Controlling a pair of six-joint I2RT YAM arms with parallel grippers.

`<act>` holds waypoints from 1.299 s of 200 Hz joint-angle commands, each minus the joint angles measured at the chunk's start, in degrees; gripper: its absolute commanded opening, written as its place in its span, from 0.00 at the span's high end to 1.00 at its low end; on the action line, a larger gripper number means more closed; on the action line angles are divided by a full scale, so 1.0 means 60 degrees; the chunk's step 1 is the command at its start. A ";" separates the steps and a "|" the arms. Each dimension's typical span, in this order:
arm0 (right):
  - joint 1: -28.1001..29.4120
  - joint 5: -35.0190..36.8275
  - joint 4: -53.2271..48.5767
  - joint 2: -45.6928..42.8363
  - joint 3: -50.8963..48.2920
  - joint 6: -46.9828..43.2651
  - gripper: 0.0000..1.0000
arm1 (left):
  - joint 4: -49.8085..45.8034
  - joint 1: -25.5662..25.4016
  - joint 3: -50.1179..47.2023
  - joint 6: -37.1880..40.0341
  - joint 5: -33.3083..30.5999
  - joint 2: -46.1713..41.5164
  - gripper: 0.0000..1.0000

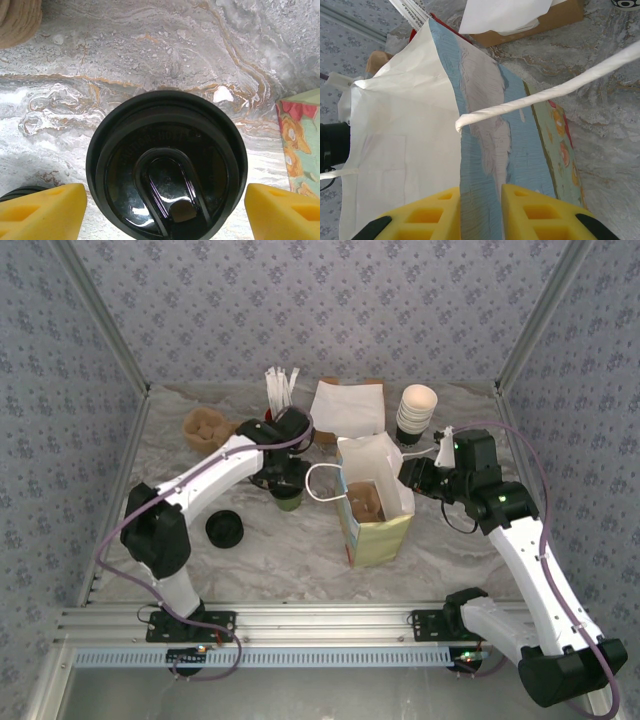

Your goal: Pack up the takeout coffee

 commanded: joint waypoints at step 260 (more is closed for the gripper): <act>0.0871 0.0278 0.0615 -0.0356 -0.0351 0.1084 0.76 | -0.2397 0.0261 0.1723 -0.0164 0.0061 -0.0125 0.36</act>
